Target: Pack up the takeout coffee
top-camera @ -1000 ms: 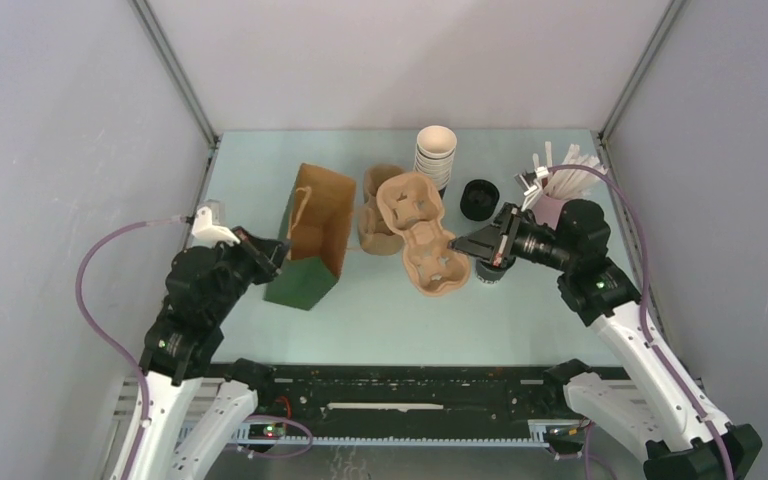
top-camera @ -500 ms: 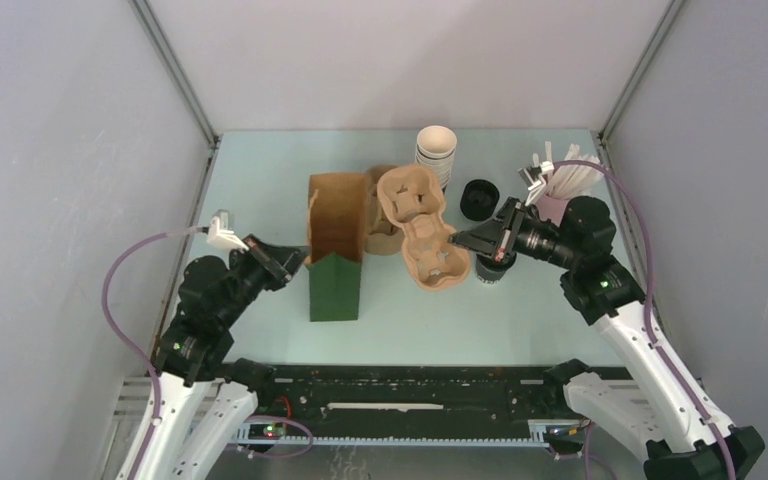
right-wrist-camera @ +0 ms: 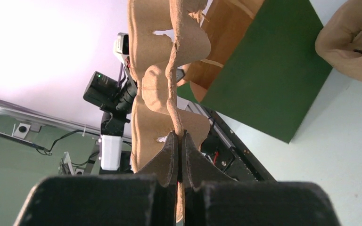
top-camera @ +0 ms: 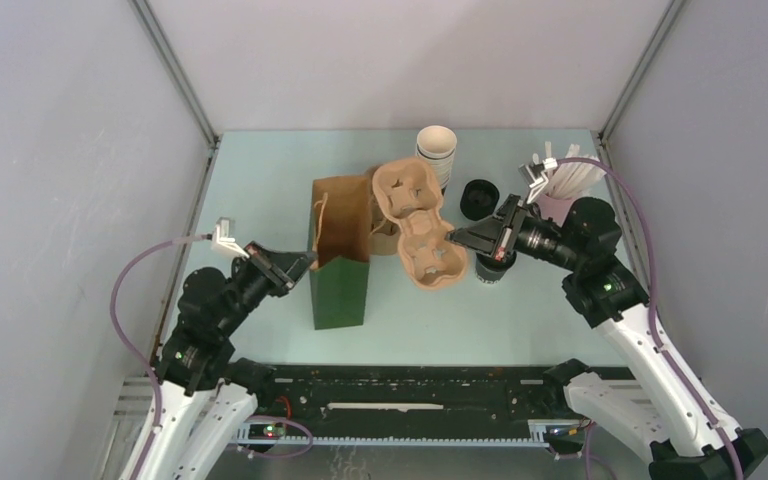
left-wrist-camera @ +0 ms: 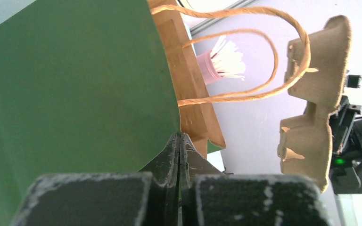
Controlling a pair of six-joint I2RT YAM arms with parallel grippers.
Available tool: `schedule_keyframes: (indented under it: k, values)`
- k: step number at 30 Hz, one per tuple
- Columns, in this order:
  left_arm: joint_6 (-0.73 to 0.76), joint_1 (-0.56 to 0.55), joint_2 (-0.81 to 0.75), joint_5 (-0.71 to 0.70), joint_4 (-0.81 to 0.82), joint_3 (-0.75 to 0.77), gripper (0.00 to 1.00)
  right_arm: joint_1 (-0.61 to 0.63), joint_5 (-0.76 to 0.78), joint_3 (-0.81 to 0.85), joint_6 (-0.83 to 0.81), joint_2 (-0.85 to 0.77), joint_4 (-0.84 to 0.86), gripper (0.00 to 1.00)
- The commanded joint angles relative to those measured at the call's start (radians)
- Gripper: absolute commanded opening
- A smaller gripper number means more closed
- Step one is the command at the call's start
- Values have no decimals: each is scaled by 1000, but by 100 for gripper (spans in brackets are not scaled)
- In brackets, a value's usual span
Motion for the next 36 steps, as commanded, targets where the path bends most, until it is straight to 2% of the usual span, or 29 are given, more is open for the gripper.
schedule_keyframes:
  k: [1, 11, 15, 20, 25, 31, 36]
  values:
    - [-61, -6, -29, 51, 67, 18, 0, 25, 21, 55, 28, 5, 49, 0]
    - [-99, -6, -103, 38, 86, -97, 1, 131, 92, 103, 53, 34, 89, 0]
    - [-77, -6, -142, 28, 31, -113, 16, 204, 167, 139, 55, 54, 102, 0]
    - [-24, -6, -179, 4, -62, -82, 40, 318, 313, 173, 77, 94, 120, 0]
    - [96, -6, -200, -58, -234, 43, 62, 407, 399, 241, 46, 163, 88, 0]
    - [302, -6, -207, -191, -489, 324, 75, 466, 538, 282, -11, 202, 61, 0]
    - [370, -6, -106, -163, -533, 550, 81, 488, 597, 341, -30, 262, 78, 0]
